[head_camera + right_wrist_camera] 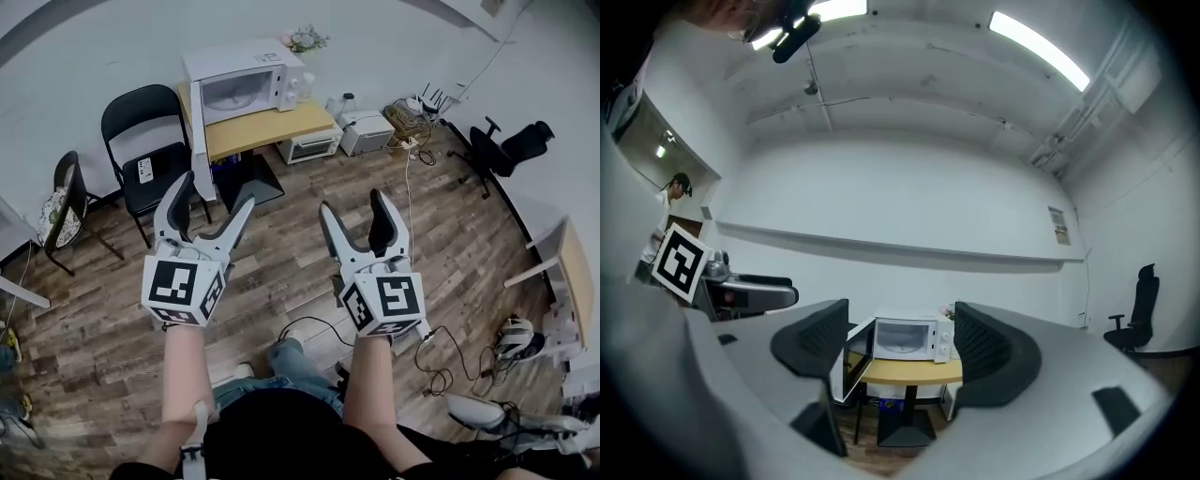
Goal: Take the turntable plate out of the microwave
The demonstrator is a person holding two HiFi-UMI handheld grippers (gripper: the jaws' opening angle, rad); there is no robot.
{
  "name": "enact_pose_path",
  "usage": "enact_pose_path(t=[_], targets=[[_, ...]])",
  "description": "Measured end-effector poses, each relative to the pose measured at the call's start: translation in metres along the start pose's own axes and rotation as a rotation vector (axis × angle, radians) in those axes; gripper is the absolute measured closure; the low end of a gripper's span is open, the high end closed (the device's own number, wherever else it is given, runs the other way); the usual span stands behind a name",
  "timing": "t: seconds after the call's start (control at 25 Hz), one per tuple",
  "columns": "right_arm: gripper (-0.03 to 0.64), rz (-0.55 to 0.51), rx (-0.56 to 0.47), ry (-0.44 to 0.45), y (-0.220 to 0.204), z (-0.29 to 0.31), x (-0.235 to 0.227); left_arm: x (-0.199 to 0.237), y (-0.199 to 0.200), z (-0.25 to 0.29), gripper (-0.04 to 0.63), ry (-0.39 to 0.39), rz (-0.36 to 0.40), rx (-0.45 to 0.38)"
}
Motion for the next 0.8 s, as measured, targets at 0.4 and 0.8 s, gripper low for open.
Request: enact_pose_path(t=[0.4, 0.8], targets=[[0.272, 0.006, -0.01, -0.002, -0.013, 0.065, -0.102, -0.012, -0.004, 0.112, 0.196, 0.038, -0.012, 0.002], [0.272, 0.024, -0.007, 0.036, -0.031, 0.102, -0.184, -0.046, -0.026, 0.187, 0.198, 0.108, 0.009, 0.049]])
Point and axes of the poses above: the fingertips, and each gripper's own axes: z forward along the fingers, x to its left, y out of its top, the point moved 6 cm from there along -z, backward along the fingers, and after that the axes turned 5 degrees about -z, right-handed, at the moved point
